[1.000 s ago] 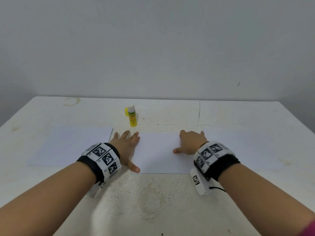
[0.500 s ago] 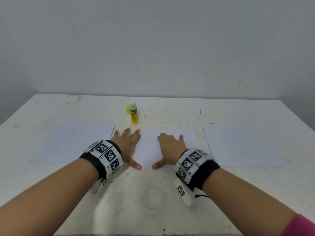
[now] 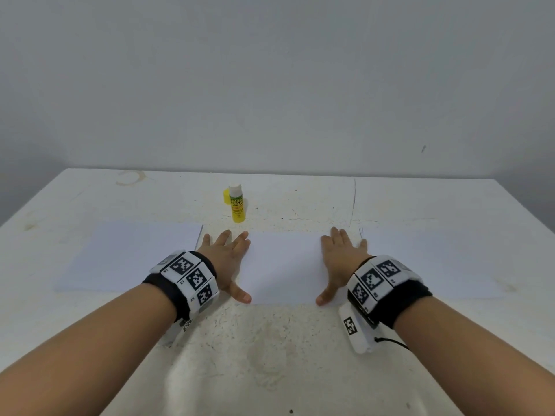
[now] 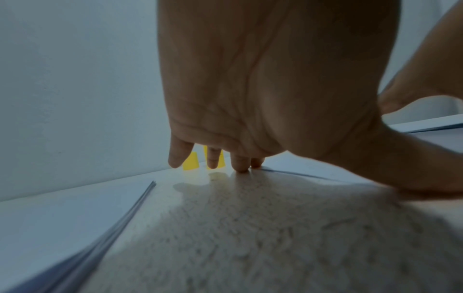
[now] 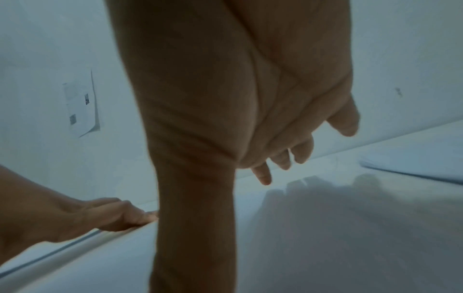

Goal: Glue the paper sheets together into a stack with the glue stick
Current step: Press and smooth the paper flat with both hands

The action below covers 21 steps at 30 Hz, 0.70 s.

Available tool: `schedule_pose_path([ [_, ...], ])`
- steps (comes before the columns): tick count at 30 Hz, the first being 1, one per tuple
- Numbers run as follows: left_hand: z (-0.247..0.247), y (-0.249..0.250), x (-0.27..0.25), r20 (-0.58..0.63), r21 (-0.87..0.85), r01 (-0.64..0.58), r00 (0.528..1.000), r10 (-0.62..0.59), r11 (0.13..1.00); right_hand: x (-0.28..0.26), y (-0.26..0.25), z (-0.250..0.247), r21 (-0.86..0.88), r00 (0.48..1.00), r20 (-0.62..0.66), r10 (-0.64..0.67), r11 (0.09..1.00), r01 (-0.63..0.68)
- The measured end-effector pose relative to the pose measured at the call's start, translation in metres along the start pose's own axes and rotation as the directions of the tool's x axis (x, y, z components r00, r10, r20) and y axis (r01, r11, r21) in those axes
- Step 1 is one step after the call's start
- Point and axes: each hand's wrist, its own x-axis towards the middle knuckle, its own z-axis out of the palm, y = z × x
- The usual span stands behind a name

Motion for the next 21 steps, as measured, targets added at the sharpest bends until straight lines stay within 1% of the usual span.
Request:
schedule_pose_path([
  [1, 0.000, 0.000, 0.001, -0.002, 0.004, 0.000, 1.000, 0.000, 1.000, 0.001, -0.007, -0.003, 0.013, 0.998, -0.010, -0.069, 0.997, 0.070],
  [3, 0.001, 0.000, 0.002, -0.009, 0.005, 0.002, 1.000, -0.002, 1.000, 0.004, -0.029, -0.005, 0.073, 0.973, -0.021, -0.231, 0.970, 0.232],
  [4, 0.001, 0.000, 0.003, -0.013, 0.001, 0.004, 1.000, -0.004, 1.000, 0.005, -0.041, -0.004, 0.094, 0.959, -0.013, -0.282, 0.955, 0.282],
  [5, 0.002, 0.000, 0.003, -0.018, -0.005, 0.006, 1.000, -0.006, 1.000, 0.006, -0.048, -0.002, 0.108, 0.952, -0.002, -0.305, 0.947, 0.304],
  [7, 0.002, -0.001, 0.003, -0.017, -0.010, 0.010, 1.000, -0.010, 1.000, 0.009, -0.043, 0.000, 0.136, 0.955, 0.013, -0.298, 0.946, 0.293],
  [12, -0.001, 0.001, -0.001, 0.006, 0.006, 0.014, 1.000, -0.014, 1.000, 0.002, 0.011, -0.005, 0.153, 0.972, 0.068, -0.223, 0.965, 0.211],
  [15, -0.002, 0.002, -0.002, 0.008, 0.009, 0.016, 1.000, -0.017, 1.000, 0.005, 0.031, -0.010, 0.172, 0.976, 0.078, -0.205, 0.967, 0.189],
  [18, -0.001, 0.001, -0.001, 0.012, 0.006, 0.021, 1.000, -0.021, 1.000, 0.016, 0.048, -0.020, 0.192, 0.988, -0.029, -0.153, 0.969, 0.156],
  [21, 0.000, 0.000, 0.000, 0.021, -0.002, 0.021, 1.000, -0.021, 1.000, 0.021, 0.059, -0.025, 0.299, 0.981, -0.170, -0.094, 0.944, 0.142],
])
